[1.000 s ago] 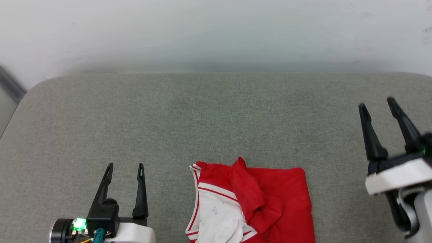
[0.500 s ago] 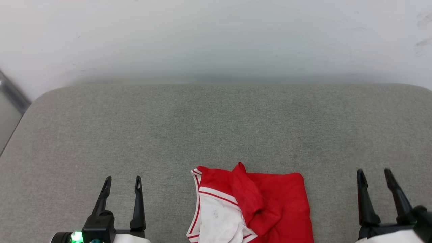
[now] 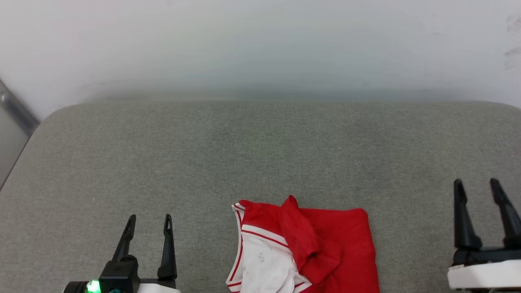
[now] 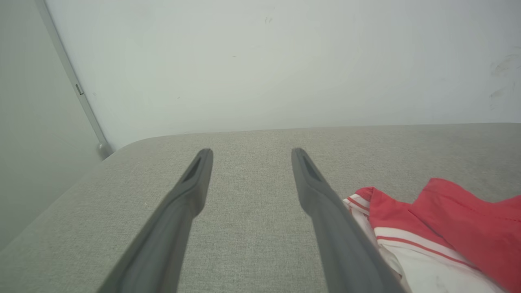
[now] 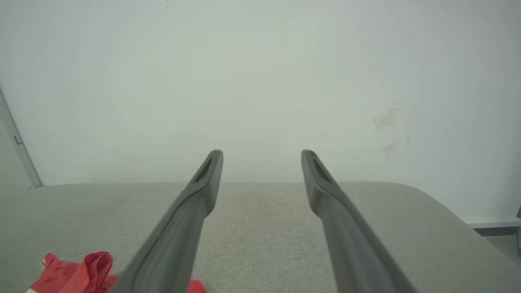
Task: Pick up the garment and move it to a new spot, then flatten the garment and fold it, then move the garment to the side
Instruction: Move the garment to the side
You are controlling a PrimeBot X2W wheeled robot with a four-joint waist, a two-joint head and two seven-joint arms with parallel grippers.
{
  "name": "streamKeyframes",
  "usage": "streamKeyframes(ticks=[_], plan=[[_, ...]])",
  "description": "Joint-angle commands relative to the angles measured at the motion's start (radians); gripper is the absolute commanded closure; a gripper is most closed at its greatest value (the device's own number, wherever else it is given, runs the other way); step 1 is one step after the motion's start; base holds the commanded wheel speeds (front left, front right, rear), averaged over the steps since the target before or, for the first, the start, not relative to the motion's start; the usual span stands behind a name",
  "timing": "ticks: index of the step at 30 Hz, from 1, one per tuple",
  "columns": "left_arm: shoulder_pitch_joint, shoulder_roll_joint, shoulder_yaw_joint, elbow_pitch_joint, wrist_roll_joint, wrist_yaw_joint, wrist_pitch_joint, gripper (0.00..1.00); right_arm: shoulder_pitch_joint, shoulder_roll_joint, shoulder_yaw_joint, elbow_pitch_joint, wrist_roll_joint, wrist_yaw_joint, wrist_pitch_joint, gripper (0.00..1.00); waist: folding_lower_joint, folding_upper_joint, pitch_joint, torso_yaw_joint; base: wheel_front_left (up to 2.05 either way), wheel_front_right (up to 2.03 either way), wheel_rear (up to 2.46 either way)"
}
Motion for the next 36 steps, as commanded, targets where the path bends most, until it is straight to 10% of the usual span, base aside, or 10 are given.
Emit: streamKeyframes(ticks=[1,10,19,26,36], plan=[[0.004,-0.005,0.004,0.001,0.005,-0.002,-0.002,0.00,-0.026,-0.018,-0.008,-0.011,-0.001,0.000,-0.001,0.00,0.0001,-0.0001,0.001,0.002,0.00,0.00,0.00],[-0.012,-0.010,0.010,0.002,0.003,-0.013,-0.002,0.00,-0.261,-0.214,0.070,-0.045,0.047,0.000,0.067,0.00,0.0001,-0.0001,0.022,0.011,0.00,0.00,0.00],[-0.043,-0.016,0.013,0.003,0.008,-0.023,-0.002,0.00,-0.383,-0.445,0.327,0.023,0.432,0.000,0.773,0.00,0.0001,-0.0001,0.065,0.022,0.00,0.00,0.00],[-0.074,-0.019,0.006,-0.004,0.008,-0.029,-0.002,0.00,-0.334,-0.435,0.333,0.106,0.675,0.000,1.040,0.00,0.0001,-0.0001,0.118,0.040,0.00,0.00,0.00],[-0.145,-0.022,-0.011,-0.005,0.017,-0.045,-0.002,0.00,-0.318,-0.363,0.380,0.217,0.789,0.000,1.071,0.00,0.0001,-0.0001,0.229,0.093,0.00,0.00,0.00]])
